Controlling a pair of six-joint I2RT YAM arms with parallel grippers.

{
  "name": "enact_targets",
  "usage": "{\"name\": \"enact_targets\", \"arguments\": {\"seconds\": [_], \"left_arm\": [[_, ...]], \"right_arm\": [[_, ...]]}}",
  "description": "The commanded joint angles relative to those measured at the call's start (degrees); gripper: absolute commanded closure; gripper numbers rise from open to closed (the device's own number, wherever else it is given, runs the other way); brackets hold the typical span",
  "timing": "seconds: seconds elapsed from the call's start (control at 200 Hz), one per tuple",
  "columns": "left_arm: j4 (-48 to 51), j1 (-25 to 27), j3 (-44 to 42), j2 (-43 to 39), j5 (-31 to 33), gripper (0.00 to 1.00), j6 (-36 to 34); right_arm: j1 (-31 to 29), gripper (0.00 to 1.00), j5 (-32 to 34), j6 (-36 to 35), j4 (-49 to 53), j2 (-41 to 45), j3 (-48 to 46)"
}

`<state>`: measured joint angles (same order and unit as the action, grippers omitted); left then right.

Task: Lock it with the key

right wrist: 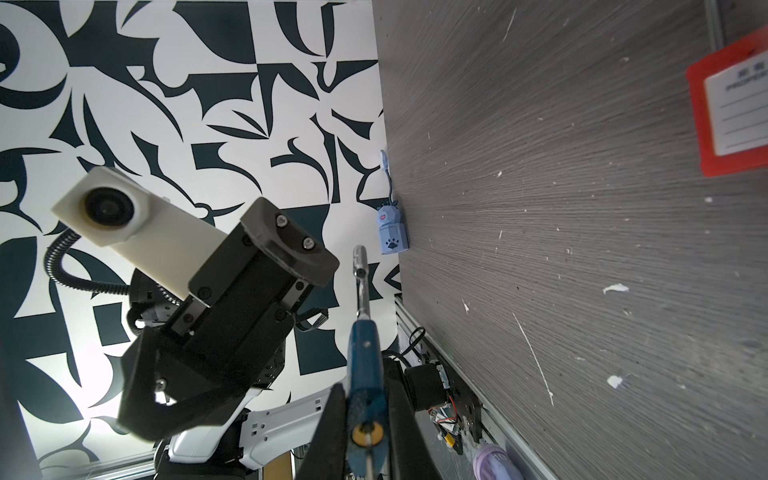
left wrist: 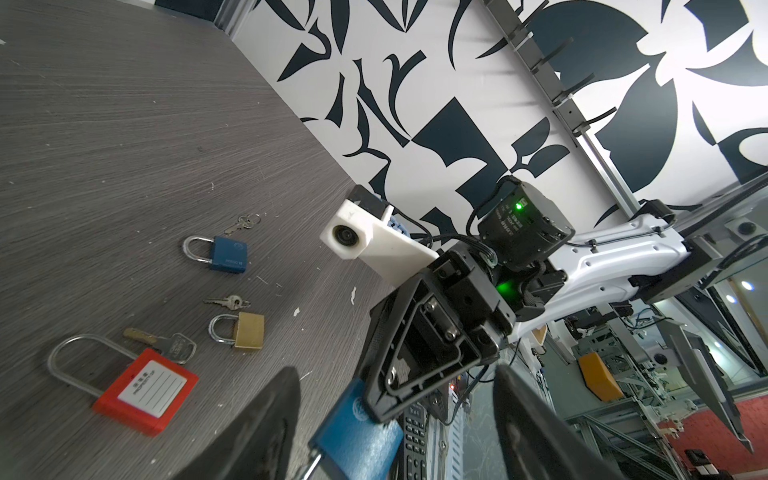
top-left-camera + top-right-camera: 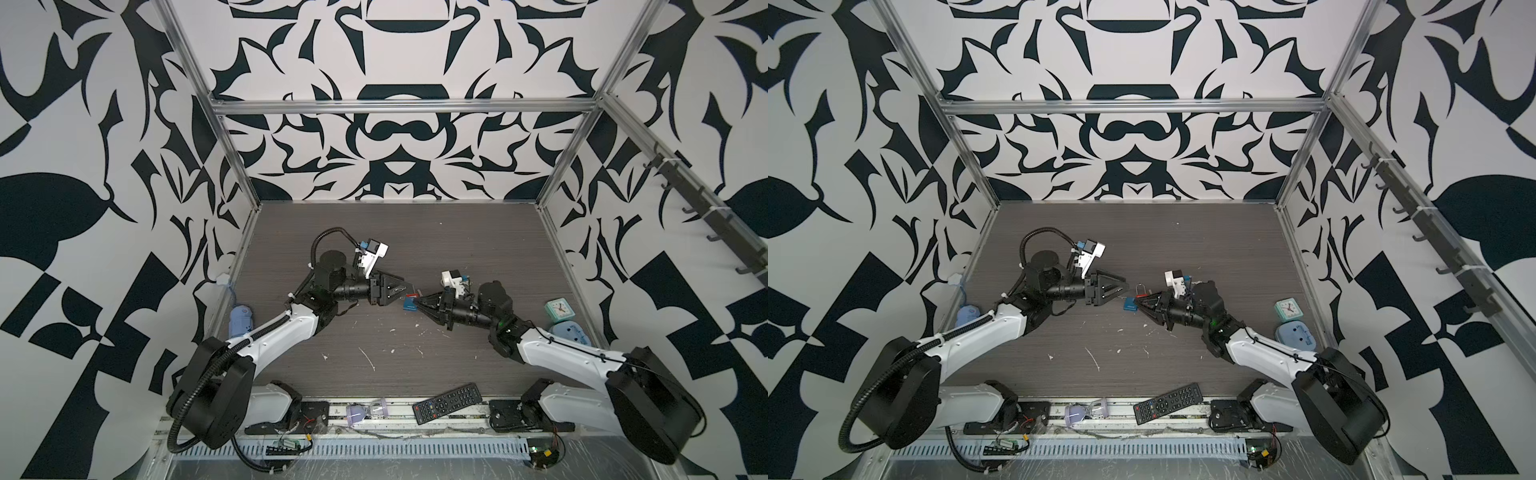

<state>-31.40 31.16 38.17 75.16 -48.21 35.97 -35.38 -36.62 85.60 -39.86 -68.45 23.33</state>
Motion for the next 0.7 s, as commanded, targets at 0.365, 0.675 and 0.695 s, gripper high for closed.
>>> {"name": "enact_targets", "arguments": {"seconds": [0.365, 0.675, 0.695], "left_arm": [[-6.7, 0.1, -1.7, 4.7, -5.4, 0.29, 2.1], [-14.4, 0.2, -3.2, 7.1, -7.7, 0.34, 7.6], [-14.8, 0.2, -3.3, 7.1, -7.8, 0.36, 8.1]], "right_arm": [[-0.5, 1.00, -1.4, -1.6, -1.0, 2.7, 5.0], [-0.2, 1.00, -1.6, -3.3, 3.4, 5.8, 6.7], [-0.2, 1.00, -1.7, -3.3, 3.4, 5.8, 6.8]]}}
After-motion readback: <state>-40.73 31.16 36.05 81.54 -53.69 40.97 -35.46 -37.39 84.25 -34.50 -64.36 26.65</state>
